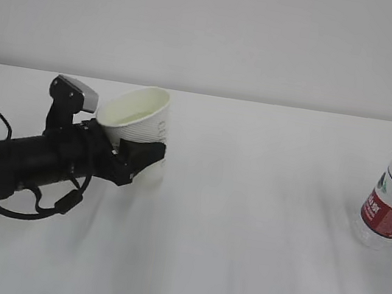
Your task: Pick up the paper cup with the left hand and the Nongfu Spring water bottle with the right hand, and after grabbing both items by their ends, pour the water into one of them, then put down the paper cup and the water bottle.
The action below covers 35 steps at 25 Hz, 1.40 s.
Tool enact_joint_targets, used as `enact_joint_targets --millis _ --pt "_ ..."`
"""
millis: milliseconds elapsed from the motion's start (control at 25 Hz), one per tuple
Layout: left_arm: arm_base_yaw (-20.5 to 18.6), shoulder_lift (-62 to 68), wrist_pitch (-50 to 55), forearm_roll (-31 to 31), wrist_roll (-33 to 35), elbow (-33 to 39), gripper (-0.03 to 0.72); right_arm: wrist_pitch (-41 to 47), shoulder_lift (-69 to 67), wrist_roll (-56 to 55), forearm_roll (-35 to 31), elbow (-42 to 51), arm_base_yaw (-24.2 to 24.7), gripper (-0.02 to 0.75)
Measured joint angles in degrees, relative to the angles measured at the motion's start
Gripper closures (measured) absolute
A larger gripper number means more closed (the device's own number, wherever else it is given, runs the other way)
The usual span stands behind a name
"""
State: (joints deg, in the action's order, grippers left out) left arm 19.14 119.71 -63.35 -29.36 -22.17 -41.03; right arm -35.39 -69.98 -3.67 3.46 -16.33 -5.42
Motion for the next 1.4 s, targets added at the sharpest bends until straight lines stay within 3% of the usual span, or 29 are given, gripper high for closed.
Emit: enact_joint_targets --millis 400,1080,1400 --pt "-2.8 0.0 -0.1 9.0 4.0 2.1 0.200 0.1 0.0 0.0 0.0 0.0 0.0 0.129" --pt "-3.2 0.0 -0.1 31.9 10.3 2.1 0.202 0.1 0.0 0.7 0.0 0.0 0.0 0.140" --pt "-3.2 0.1 -0.2 33.8 10.3 2.1 0.202 0.1 0.0 0.8 0.0 0.0 0.0 0.140"
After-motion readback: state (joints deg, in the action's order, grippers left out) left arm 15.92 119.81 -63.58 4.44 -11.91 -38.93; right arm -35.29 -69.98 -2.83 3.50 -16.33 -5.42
